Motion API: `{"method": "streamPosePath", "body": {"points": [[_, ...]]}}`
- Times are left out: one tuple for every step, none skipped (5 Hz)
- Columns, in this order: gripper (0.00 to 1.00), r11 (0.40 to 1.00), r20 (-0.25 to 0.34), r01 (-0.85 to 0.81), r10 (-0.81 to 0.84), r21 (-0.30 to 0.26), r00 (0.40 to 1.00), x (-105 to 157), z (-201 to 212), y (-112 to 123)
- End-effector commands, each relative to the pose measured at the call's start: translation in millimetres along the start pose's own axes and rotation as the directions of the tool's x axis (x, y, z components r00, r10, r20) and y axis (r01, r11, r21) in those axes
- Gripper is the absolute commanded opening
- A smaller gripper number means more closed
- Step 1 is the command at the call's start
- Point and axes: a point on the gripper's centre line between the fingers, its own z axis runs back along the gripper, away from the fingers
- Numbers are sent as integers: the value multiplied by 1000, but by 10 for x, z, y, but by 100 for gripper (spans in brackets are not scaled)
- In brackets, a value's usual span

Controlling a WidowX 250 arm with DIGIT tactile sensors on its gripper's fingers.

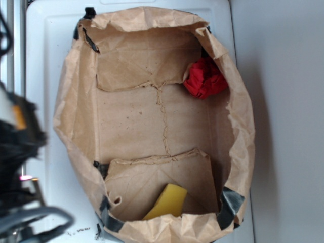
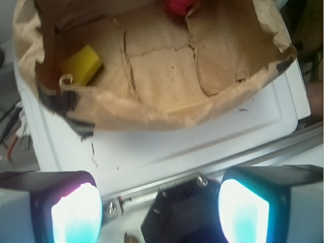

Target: Grab the green sponge.

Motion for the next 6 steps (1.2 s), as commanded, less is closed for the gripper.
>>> {"method": "streamPosePath", "body": {"points": [[100,995,33,-99,99,16,995,385,-162,-46],[100,991,36,-135,134,21,990,544,-247,-73],[100,980,64,-196,194,18,979,704,-320,-54],[100,966,52,-258,258,-13,965,751,-380,-18],[100,941,73,-334,338,-55,938,897,-513,77],[100,929,99,-364,370,-73,924,906,-701,67]]}}
